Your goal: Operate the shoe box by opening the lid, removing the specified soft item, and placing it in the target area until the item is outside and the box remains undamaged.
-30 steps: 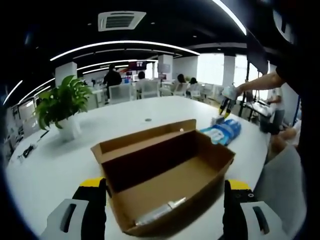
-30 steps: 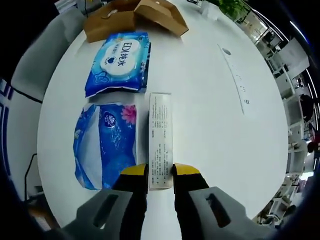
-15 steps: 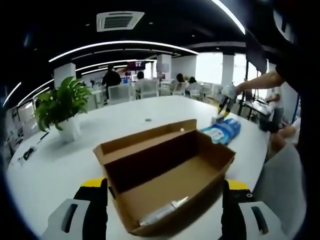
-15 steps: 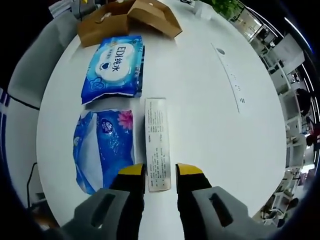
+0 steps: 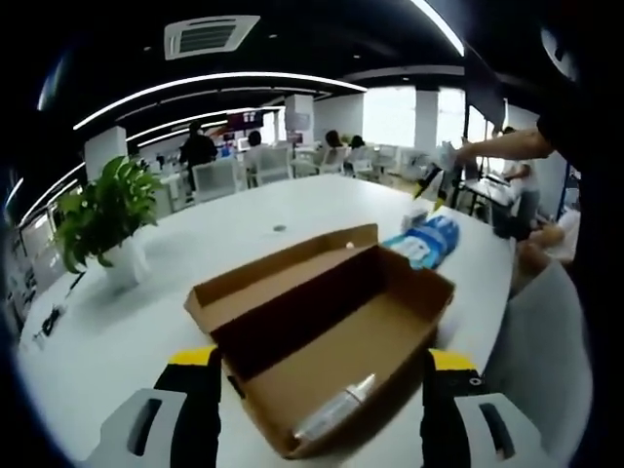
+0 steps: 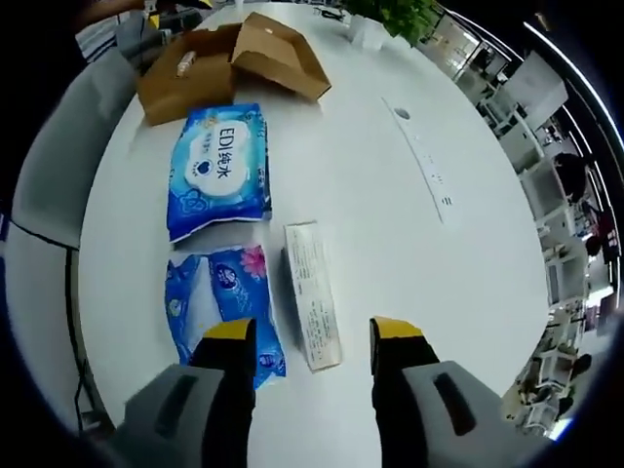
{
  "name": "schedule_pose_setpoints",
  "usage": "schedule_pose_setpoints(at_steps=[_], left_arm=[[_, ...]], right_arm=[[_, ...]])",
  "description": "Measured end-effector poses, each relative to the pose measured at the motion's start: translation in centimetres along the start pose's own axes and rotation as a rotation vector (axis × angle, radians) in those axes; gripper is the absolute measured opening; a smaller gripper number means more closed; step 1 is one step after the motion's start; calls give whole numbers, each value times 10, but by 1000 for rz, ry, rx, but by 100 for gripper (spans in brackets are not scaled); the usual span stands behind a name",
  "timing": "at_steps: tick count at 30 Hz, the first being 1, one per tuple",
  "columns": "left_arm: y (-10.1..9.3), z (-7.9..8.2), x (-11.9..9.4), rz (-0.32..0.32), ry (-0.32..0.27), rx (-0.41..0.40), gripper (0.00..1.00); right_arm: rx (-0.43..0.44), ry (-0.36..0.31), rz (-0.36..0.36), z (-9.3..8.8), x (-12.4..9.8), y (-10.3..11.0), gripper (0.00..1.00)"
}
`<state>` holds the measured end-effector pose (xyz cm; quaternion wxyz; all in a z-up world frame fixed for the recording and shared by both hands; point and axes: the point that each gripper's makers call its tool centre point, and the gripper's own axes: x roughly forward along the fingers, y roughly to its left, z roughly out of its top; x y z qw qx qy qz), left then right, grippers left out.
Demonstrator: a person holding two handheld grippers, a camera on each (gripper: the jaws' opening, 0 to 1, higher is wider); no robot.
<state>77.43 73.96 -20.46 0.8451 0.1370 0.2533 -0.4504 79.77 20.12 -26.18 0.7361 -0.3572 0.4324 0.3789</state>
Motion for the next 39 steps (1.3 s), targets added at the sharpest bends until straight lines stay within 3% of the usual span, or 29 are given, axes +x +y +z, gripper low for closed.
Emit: schedule_pose_setpoints(at_steps=[7, 13, 17, 25, 31, 39], left_arm=[[5, -5, 4, -27, 71, 41, 82], [4, -6, 8, -65, 123, 60, 76], [6, -5, 8, -85, 147, 86, 76], [7, -4, 10, -134, 186, 146, 68], [3, -10, 15, -184, 244, 200, 64], [8, -20, 26, -250, 309, 246, 60]], right_arm=[[103, -65, -50, 10, -23, 10, 57], [209, -147, -96, 35, -46, 33, 67], [244, -184, -108, 41, -55, 46, 71], [320, -283, -145, 66, -68, 74, 80], [353, -321, -171, 76, -75, 96, 83], [424, -421, -216, 96, -84, 119, 91]])
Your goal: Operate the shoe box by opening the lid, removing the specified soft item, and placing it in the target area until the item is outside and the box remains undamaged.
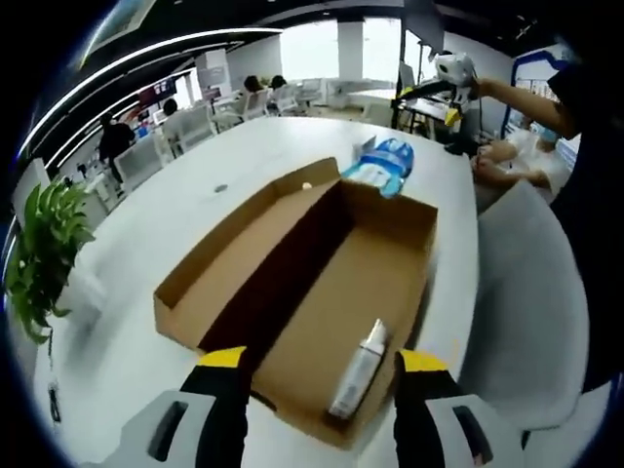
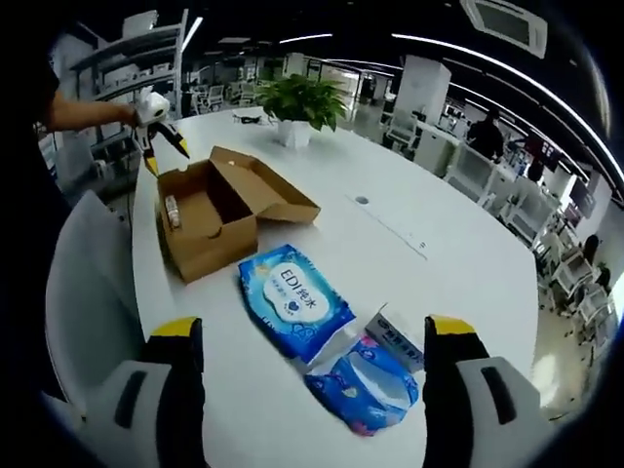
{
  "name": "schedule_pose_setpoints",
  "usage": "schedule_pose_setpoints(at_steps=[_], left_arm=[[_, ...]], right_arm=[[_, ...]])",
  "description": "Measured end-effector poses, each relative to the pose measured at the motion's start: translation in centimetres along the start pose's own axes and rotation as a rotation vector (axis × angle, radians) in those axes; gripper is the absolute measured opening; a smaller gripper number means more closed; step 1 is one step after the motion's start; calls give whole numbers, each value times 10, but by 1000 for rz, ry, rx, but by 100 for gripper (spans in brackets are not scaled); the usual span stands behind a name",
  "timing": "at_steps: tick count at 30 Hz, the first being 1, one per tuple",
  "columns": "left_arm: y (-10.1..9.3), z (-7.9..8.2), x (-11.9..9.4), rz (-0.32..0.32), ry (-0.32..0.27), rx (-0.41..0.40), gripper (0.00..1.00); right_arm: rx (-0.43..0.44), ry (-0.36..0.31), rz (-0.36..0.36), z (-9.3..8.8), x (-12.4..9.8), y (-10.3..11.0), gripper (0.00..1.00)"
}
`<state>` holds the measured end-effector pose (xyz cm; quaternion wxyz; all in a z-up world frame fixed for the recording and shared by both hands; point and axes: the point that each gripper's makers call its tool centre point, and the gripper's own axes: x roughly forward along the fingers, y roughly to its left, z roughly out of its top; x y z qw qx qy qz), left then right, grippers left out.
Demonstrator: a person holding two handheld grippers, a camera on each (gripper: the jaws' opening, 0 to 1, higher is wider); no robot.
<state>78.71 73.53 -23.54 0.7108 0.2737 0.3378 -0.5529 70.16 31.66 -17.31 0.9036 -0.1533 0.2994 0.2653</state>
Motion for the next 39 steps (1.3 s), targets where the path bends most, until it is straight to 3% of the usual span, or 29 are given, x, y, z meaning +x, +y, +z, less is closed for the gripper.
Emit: schedule_pose_setpoints(at_steps=[5, 27, 39], left_arm=[[2, -4, 7, -28, 43, 30, 60], [-7, -13, 41, -148, 211, 220, 56], [-17, -20, 57, -246, 284, 306, 52]], right_arm=[[30, -32, -16, 1, -3, 14, 96], [76, -83, -77, -8, -19, 65, 96], [96, -90, -78, -7, -24, 73, 96]])
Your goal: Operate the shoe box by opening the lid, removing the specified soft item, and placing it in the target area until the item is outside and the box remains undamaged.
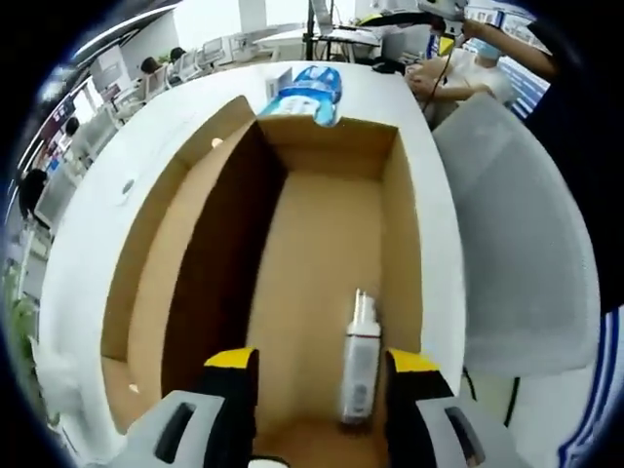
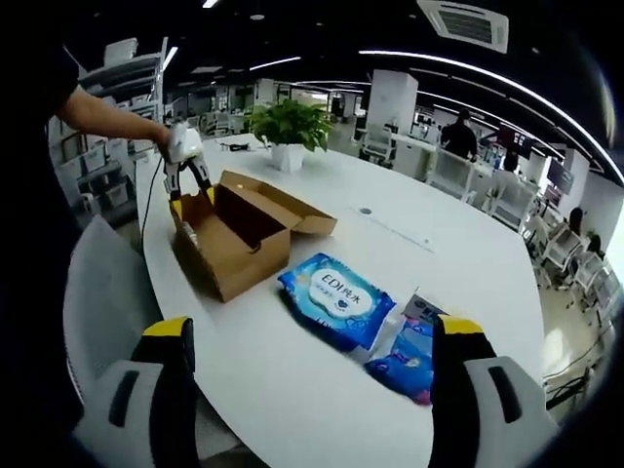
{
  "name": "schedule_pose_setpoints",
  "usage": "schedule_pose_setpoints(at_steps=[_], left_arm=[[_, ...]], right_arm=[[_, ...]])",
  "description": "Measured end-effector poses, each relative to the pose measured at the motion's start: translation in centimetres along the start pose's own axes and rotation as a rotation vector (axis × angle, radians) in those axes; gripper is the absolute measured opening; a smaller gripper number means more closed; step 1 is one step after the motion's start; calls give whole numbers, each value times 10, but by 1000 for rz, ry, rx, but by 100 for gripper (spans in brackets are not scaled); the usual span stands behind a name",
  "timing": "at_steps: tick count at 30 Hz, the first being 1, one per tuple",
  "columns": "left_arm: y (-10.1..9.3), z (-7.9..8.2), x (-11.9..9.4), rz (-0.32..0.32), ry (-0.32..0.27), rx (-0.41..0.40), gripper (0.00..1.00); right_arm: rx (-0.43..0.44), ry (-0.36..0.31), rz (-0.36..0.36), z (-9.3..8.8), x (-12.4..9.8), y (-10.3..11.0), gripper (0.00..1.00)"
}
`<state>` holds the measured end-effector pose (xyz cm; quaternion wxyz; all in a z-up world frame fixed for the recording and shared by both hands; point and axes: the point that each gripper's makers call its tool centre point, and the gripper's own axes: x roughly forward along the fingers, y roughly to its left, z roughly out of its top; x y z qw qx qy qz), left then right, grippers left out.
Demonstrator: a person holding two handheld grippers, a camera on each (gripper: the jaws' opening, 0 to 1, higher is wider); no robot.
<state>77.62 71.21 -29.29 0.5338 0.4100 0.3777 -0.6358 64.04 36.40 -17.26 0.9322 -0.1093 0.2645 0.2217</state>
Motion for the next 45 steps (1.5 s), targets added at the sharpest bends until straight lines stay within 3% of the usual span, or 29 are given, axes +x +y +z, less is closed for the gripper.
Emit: schedule_pose_setpoints(at_steps=[21, 45], left_arm=[[-8, -19, 32, -158, 147, 124, 41], [-18, -14, 35, -214, 151, 139, 35]], right_arm=[[30, 11, -17, -6, 3, -9, 96], [56, 14, -4, -14, 9, -6, 96]])
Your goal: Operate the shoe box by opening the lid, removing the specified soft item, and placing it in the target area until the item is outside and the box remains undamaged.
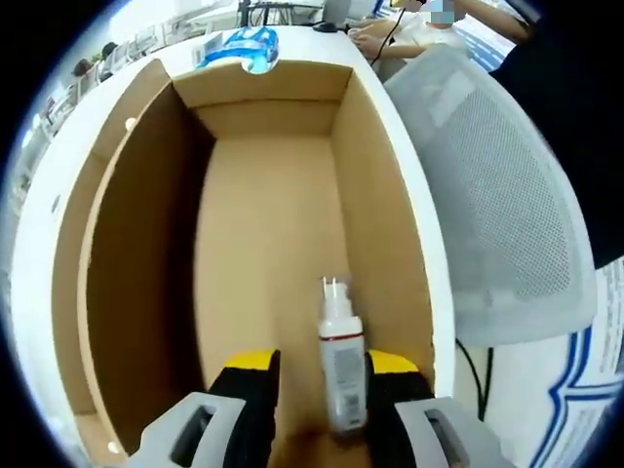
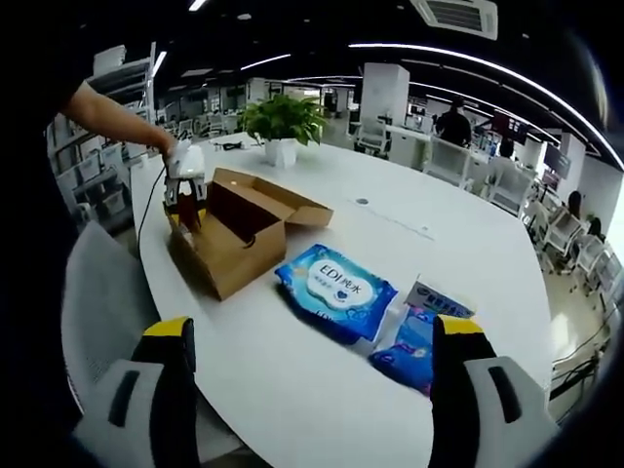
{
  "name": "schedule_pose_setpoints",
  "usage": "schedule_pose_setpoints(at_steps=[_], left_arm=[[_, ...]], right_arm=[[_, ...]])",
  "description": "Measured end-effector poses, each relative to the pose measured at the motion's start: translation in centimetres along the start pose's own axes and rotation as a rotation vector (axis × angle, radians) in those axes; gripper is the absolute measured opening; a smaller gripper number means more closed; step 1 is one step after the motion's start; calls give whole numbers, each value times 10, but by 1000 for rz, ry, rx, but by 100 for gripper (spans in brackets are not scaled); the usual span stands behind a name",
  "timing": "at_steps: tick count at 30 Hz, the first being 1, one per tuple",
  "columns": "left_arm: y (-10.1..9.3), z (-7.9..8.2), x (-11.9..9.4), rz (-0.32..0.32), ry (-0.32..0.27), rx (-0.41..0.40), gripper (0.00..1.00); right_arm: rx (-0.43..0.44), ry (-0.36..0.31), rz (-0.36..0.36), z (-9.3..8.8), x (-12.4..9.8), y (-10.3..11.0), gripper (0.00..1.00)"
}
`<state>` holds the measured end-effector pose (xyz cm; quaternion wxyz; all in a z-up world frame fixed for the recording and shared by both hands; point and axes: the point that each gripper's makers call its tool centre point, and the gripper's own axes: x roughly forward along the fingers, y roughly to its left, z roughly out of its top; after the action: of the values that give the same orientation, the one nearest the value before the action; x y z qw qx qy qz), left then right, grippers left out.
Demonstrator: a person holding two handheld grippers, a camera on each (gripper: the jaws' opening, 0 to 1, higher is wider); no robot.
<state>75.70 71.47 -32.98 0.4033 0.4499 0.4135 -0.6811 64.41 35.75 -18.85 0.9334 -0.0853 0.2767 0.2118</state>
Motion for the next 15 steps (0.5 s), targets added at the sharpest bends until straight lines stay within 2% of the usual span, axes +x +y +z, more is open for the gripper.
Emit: schedule_pose_setpoints(at_steps=[7, 15], left_arm=[[1, -3, 7, 18, 19, 21, 32], [1, -5, 13, 31, 10, 19, 26]], right_arm=[[4, -4, -5, 0, -2, 0, 96], [10, -8, -4, 0, -1, 0, 96]])
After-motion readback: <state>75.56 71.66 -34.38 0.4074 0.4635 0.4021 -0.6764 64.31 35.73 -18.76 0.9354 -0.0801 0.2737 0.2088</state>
